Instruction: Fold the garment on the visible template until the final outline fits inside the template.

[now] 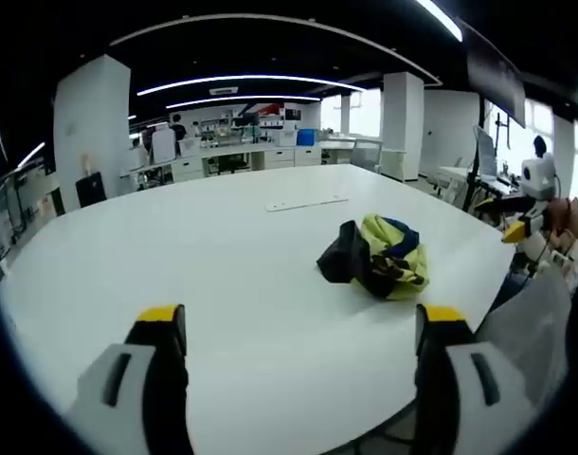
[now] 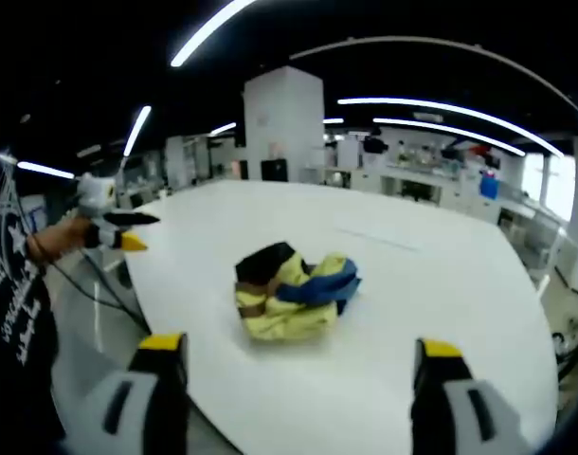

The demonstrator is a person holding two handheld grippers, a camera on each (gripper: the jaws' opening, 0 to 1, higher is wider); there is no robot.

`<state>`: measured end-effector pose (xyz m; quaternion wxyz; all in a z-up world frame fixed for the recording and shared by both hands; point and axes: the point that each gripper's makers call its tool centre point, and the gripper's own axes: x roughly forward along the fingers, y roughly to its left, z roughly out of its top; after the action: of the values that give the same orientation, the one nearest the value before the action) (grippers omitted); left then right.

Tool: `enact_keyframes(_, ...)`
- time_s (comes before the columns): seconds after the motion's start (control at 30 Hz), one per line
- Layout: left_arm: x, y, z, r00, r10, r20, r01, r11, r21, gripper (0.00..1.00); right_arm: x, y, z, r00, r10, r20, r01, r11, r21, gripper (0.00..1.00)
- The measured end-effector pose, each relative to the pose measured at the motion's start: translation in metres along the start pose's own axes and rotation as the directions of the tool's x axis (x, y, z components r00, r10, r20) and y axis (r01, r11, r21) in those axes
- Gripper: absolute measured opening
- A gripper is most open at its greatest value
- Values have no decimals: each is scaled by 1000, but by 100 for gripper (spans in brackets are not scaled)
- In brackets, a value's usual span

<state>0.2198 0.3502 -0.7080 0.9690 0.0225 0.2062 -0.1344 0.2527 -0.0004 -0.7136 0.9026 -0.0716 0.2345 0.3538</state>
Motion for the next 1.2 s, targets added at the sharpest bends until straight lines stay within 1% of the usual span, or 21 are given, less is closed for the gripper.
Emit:
enact_keyframes(0.17, 1, 0, -4, 1000, -2, -11, 2, 1000, -6, 98, 0, -1, -2, 1000, -4, -2, 4, 1000, 2, 99)
enact_keyframes(0.33, 1, -1, -4, 1000, -3, -10, 3, 1000, -9, 98, 0, -3, -7, 1000, -20, -14, 20, 1000, -12, 99)
enact_keyframes(0.47, 2, -1, -4, 1000, -7, -10, 7, 1000, -15, 97, -1, -2, -10, 1000, -16, -23, 16, 1000, -6, 99)
enact_keyframes(0.6, 2, -4, -5, 1000, -11, -18, 11, 1000, 2, 98, 0, -1, -12, 1000, -13, -25, 13, 1000, -1, 99)
enact_keyframes(0.67, 2, -4, -5, 1000, -15, -21, 15, 1000, 11, 98, 1, -3, -13, 999, -23, -22, 23, 1000, -6, 99)
enact_keyframes(0.83, 5, -6, -6, 999, -21, -29, 22, 1000, 12, 98, 1, -5, -14, 1000, -22, -21, 22, 1000, 5, 99)
enact_keyframes(0.97, 6, -8, -4, 999, -28, -20, 28, 999, 15, 98, 2, -6, -15, 999, -21, -25, 21, 1000, 5, 99)
enact_keyframes(1.2, 11, -10, -5, 999, -43, -25, 43, 999, 13, 96, 2, -7, -17, 1000, -21, -22, 21, 1000, 14, 99)
